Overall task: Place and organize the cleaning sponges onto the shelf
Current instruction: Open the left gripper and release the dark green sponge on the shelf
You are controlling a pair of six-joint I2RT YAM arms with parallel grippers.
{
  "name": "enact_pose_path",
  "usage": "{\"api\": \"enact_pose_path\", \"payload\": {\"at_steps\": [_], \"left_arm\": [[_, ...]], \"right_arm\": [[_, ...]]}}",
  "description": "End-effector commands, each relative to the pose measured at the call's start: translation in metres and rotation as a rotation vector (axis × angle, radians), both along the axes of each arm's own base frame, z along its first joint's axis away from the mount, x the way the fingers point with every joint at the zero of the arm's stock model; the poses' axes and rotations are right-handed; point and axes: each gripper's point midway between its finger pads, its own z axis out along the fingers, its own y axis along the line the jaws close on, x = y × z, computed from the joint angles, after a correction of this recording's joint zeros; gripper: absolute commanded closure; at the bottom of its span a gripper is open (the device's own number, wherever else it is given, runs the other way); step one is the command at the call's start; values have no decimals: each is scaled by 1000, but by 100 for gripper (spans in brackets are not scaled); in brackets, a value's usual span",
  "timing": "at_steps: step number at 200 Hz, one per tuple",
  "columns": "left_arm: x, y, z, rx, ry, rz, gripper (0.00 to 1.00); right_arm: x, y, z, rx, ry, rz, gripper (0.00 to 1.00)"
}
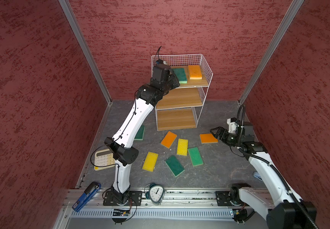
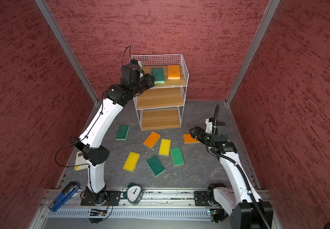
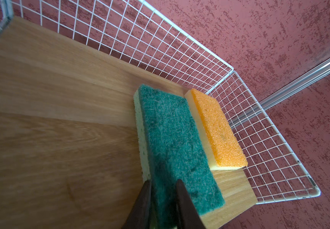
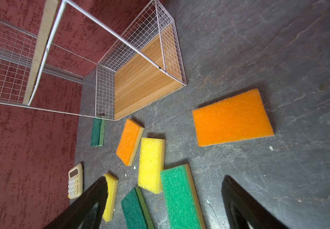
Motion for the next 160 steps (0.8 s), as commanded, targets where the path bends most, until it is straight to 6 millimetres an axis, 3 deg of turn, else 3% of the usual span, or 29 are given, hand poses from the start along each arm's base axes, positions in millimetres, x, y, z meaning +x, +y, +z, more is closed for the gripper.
{"api": "enact_pose_path", "payload": {"at_steps": [1,160], "left_arm": [[7,-1,-28,28,79,-3,83],[27,12,-26,-25,21,117,99]], "right_arm": [[1,0,4,8,-22,1,9],[-2,-2,1,-12,-21,-1,9]]}}
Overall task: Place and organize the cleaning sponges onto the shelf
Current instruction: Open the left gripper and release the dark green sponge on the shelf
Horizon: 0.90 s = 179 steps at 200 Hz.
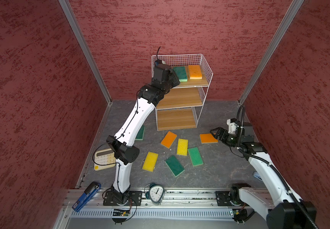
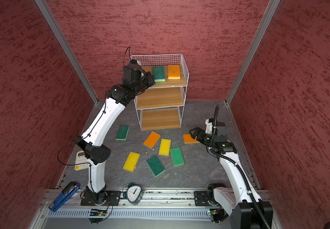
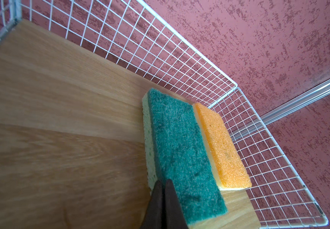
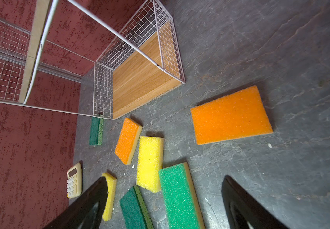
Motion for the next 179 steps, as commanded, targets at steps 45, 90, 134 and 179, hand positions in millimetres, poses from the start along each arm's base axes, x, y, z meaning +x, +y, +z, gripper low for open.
{"api": "enact_pose_path", "payload": {"at_steps": [45,90,134,179], "left_arm": [[12,14,-25,16,46,57,100],[13,13,-26,10,52,47,97],[10,18,-21,19,45,54,93],[9,23,-21,17,53,62,73]], "right_arm": [[-1,-2,6,-11,-32,-3,9],[-2,-2,5,-12,-30,-4,9],[-1,-2,6,-11,-31,-5,9],[0,-2,7,-6,-32,-8,9]]}}
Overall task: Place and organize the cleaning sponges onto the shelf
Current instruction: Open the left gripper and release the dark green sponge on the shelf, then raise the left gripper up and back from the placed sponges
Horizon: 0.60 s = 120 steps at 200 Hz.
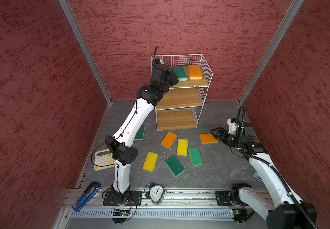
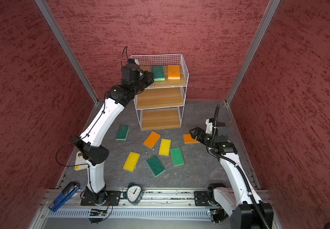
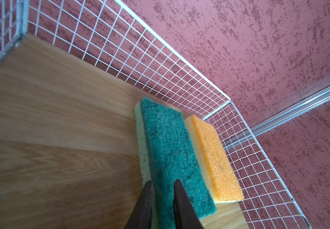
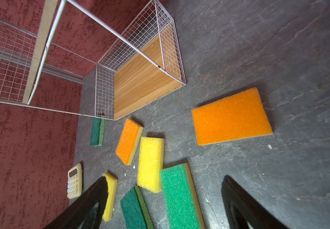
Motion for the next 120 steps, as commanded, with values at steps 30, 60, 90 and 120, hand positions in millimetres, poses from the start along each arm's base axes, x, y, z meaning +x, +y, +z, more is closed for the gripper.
{"api": "enact_pose_path", "payload": {"at_steps": [30,60,90,120], "left_arm": [[2,16,-30,72,87,38,69],[-6,12,-29,85,89,13,65],[-13,10,-31,94,99,-7,64],[-14,1,-36,98,109,-46,63]], "right_arm": [[1,-2,5,-4,-22,-7,9],[1,-2,6,0,-24,-10,9],[1,-1,6,8,-23,-10,9],[2,0,7,15,-23,-9,9]]}}
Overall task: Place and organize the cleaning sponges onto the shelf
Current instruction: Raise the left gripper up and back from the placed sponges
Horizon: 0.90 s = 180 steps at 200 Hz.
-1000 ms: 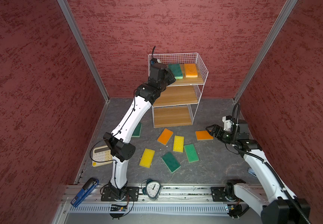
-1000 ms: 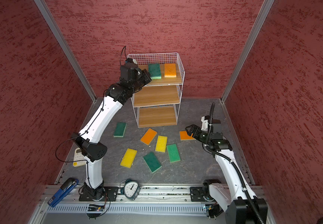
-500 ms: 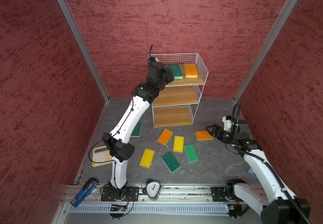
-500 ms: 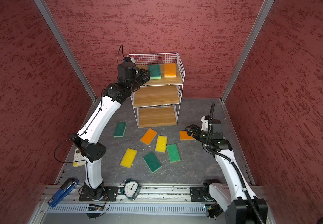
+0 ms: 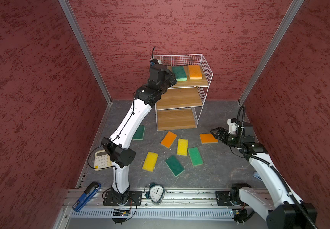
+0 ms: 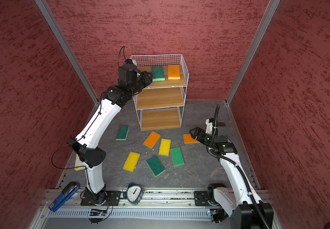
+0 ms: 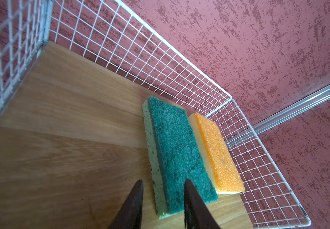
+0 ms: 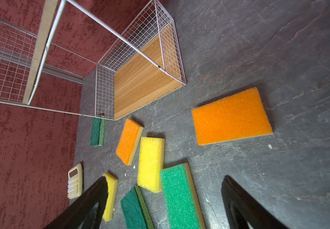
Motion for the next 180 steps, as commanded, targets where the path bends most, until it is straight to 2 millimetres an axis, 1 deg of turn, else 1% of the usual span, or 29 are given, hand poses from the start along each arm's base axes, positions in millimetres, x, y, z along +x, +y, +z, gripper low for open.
{"api": "enact_pose_path", "payload": {"at_steps": [1,34,57,79,93,154,180], "left_arm": [[-3,-5,-36,73,99,-35,63],[-6,-15,-43,97,110,-60,63],[-10,-18,-48,142,114,-55,63],[-15,-20,-48,174,109,-69,63],[-18,-19,-49,201,111,-66,62],[-20,3,-56,324,123,-1,60],[-21,2,-57,362,117,-16,58]], "right_arm": [[2,0,7,11,-25,-6,9],[1,-1,6,7,-22,-6,9],[0,-1,4,4,-20,-4,9],[1,-1,4,5,-21,-5,9],[1,0,3,7,-21,-5,9],[0,1,2,13,-17,-2,9],[0,0,1,12,-16,-4,9]]}}
